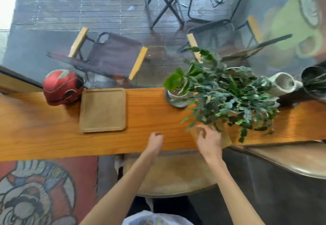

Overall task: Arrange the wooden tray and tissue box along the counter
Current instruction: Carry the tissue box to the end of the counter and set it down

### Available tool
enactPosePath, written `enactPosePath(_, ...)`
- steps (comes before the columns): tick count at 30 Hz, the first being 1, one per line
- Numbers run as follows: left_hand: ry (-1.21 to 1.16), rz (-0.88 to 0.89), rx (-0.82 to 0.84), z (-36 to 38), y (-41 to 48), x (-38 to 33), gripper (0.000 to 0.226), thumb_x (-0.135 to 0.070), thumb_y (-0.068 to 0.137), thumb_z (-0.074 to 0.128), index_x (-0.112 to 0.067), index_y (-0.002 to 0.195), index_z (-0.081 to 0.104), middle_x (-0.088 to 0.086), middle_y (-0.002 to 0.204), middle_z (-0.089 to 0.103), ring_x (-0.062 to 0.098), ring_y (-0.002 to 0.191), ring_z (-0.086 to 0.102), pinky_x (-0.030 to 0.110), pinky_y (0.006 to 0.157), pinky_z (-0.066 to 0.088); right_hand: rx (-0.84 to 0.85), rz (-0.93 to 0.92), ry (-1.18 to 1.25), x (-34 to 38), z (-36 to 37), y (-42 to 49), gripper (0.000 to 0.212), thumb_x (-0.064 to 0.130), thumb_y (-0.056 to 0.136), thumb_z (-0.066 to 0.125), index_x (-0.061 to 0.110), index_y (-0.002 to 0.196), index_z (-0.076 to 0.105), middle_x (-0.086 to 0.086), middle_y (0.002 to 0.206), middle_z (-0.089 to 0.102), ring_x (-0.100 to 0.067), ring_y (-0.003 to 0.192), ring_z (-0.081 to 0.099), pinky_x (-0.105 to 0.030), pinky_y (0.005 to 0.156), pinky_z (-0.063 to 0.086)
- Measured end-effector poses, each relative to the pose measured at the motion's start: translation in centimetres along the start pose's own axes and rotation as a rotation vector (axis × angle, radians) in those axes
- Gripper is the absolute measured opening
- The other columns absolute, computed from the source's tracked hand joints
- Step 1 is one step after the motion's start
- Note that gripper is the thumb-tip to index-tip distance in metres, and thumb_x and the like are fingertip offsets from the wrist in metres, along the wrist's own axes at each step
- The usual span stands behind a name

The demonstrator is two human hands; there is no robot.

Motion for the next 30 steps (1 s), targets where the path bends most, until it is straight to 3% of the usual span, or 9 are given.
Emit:
enactPosePath(2, 0.096, -0.001, 0.096, 4.2, -1.0, -0.1, 0.039, -0.008, 0.096, 0.045, -0.005, 0.135, 0.049, 0.007, 0.096, 0.059, 0.023, 0.09, 0.054, 0.033, 0.079, 0.044, -0.068, 0.072, -0.076, -2.0, -1.7, 0.5, 0.034, 0.017, 0.099, 0.046, 0.02, 0.129, 0.063, -0.014, 0.128, 0.063, -0.036, 0.122, 0.052, -0.048, 0.101, 0.046)
enactPosePath(5, 0.151, 0.017, 0.163, 8.7, -2.3, 0.4, 0.044, -0.014, 0.093, 0.044, -0.009, 0.137, 0.045, 0.016, 0.128, 0.06, 0.027, 0.106, 0.056, 0.042, 0.099, 0.048, 0.066, 0.275, -0.03, -4.8, -2.8, 1.6, 0.045, 0.027, 0.101, 0.043, 0.026, 0.145, 0.044, -0.014, 0.151, 0.046, -0.039, 0.132, 0.049, -0.048, 0.11, 0.041)
enactPosePath(7, 0.109, 0.01, 0.178, 10.6, -2.9, 0.7, 0.046, -0.015, 0.093, 0.045, -0.01, 0.139, 0.043, 0.014, 0.13, 0.059, 0.028, 0.111, 0.056, 0.045, 0.107, 0.046, 0.13, 0.338, 0.063, -6.5, -2.9, 2.2, 0.052, 0.032, 0.1, 0.043, 0.028, 0.151, 0.032, -0.017, 0.153, 0.043, -0.04, 0.136, 0.044, -0.047, 0.112, 0.039)
enactPosePath(12, 0.004, -0.018, 0.277, 13.1, -5.0, 0.7, 0.054, -0.006, 0.095, 0.047, -0.015, 0.148, 0.037, 0.003, 0.115, 0.057, 0.022, 0.097, 0.054, 0.038, 0.091, 0.049, 0.209, 0.542, 0.487, -7.6, -3.3, 2.4, 0.062, 0.03, 0.096, 0.056, 0.009, 0.15, 0.036, -0.016, 0.154, 0.043, -0.034, 0.139, 0.043, -0.04, 0.109, 0.039)
enactPosePath(15, -0.016, -0.006, 0.267, 12.1, -5.9, 0.3, 0.049, -0.009, 0.098, 0.044, -0.018, 0.146, 0.041, 0.001, 0.115, 0.06, 0.016, 0.087, 0.056, 0.027, 0.069, 0.043, 0.26, 0.482, 0.468, -7.2, -3.2, 2.1, 0.065, 0.032, 0.094, 0.06, 0.017, 0.152, 0.035, -0.011, 0.158, 0.039, -0.034, 0.144, 0.037, -0.046, 0.118, 0.032)
enactPosePath(18, -0.049, 0.014, 0.19, 9.7, -5.8, -0.1, 0.045, -0.01, 0.099, 0.043, -0.018, 0.144, 0.048, 0.003, 0.12, 0.062, 0.014, 0.088, 0.056, 0.024, 0.064, 0.041, 0.297, 0.424, 0.445, -5.7, -2.8, 1.5, 0.062, 0.032, 0.094, 0.062, 0.019, 0.15, 0.04, -0.011, 0.155, 0.044, -0.034, 0.141, 0.041, -0.048, 0.117, 0.034)
enactPosePath(21, -0.097, 0.041, 0.146, 6.7, -5.7, 0.0, 0.048, -0.015, 0.099, 0.051, -0.019, 0.147, 0.049, 0.0, 0.124, 0.065, 0.02, 0.107, 0.058, 0.027, 0.081, 0.045, 0.294, 0.358, 0.439, -3.2, -1.9, 0.5, 0.058, 0.029, 0.093, 0.06, 0.021, 0.148, 0.043, -0.007, 0.152, 0.049, -0.032, 0.139, 0.043, -0.046, 0.117, 0.034)
enactPosePath(26, -0.366, 0.116, 0.084, 0.6, -7.5, 0.9, 0.053, -0.043, 0.094, 0.061, -0.029, 0.145, 0.05, -0.002, 0.144, 0.058, 0.025, 0.133, 0.049, 0.046, 0.117, 0.033, 0.298, 0.241, 0.417, 2.8, 0.4, -2.7, 0.059, 0.038, 0.093, 0.056, 0.016, 0.146, 0.043, -0.012, 0.151, 0.046, -0.035, 0.14, 0.038, -0.052, 0.116, 0.033)
enactPosePath(30, -0.572, 0.196, 0.041, -6.3, -9.2, 2.0, 0.057, -0.04, 0.093, 0.064, -0.029, 0.146, 0.048, 0.001, 0.135, 0.062, 0.023, 0.121, 0.057, 0.046, 0.104, 0.044, 0.336, 0.098, 0.471, 9.1, 2.4, -5.9, 0.058, 0.039, 0.094, 0.058, 0.019, 0.146, 0.044, -0.008, 0.149, 0.046, -0.03, 0.138, 0.041, -0.049, 0.114, 0.035)
Point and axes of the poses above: each hand's wrist, its own y-axis towards the middle knuckle, its own z-axis out of the palm, x = y × z, the point moved 2 cm from there along y, towards the middle knuckle
